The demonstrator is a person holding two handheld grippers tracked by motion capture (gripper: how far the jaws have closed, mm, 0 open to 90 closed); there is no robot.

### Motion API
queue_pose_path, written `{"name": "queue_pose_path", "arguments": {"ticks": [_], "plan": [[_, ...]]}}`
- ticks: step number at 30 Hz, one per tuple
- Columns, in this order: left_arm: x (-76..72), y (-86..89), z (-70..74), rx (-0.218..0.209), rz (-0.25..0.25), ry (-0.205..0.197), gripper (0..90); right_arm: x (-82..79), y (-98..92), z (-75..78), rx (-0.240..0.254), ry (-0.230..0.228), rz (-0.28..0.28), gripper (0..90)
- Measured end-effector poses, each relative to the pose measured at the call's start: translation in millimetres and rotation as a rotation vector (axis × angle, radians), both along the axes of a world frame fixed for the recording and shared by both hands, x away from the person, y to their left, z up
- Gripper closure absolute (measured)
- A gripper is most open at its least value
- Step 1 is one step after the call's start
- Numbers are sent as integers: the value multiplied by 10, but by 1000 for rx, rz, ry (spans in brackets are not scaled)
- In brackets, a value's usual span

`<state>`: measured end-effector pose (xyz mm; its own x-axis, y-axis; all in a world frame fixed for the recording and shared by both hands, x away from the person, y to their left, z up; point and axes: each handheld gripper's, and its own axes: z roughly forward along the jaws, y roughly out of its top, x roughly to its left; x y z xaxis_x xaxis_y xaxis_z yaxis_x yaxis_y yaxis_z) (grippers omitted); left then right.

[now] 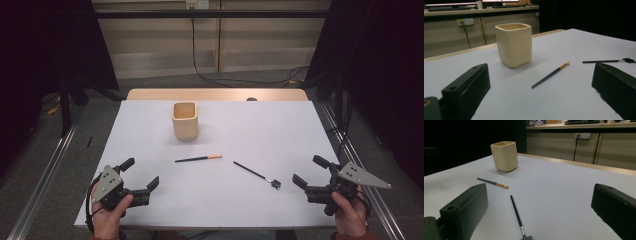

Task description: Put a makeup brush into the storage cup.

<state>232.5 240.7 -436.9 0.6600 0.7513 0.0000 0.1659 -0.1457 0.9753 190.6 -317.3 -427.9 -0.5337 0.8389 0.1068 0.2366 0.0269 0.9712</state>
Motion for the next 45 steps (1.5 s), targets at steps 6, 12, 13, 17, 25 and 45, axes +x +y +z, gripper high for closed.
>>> {"name": "queue_pose_path", "arguments": {"ticks": [6, 12, 13, 17, 25, 45], "plan": [[1, -72, 42, 2, -73, 14, 13, -6, -19, -17, 10, 22, -3, 0], [24, -154, 109, 14, -102, 10, 14, 4, -4, -25, -3, 25, 5, 0], [30, -161, 118, 11, -101, 11, 14, 2, -3, -24, -3, 23, 7, 0], [72, -175, 166, 4, -115, 14, 14, 1, -4, -26, -4, 22, 3, 1], [185, -232, 237, -4, -146, 23, 18, 2, -6, -26, -5, 20, 2, 1], [494, -487, 350, 2, -192, -3, 17, 7, 16, -38, -23, 28, 8, 2]]}}
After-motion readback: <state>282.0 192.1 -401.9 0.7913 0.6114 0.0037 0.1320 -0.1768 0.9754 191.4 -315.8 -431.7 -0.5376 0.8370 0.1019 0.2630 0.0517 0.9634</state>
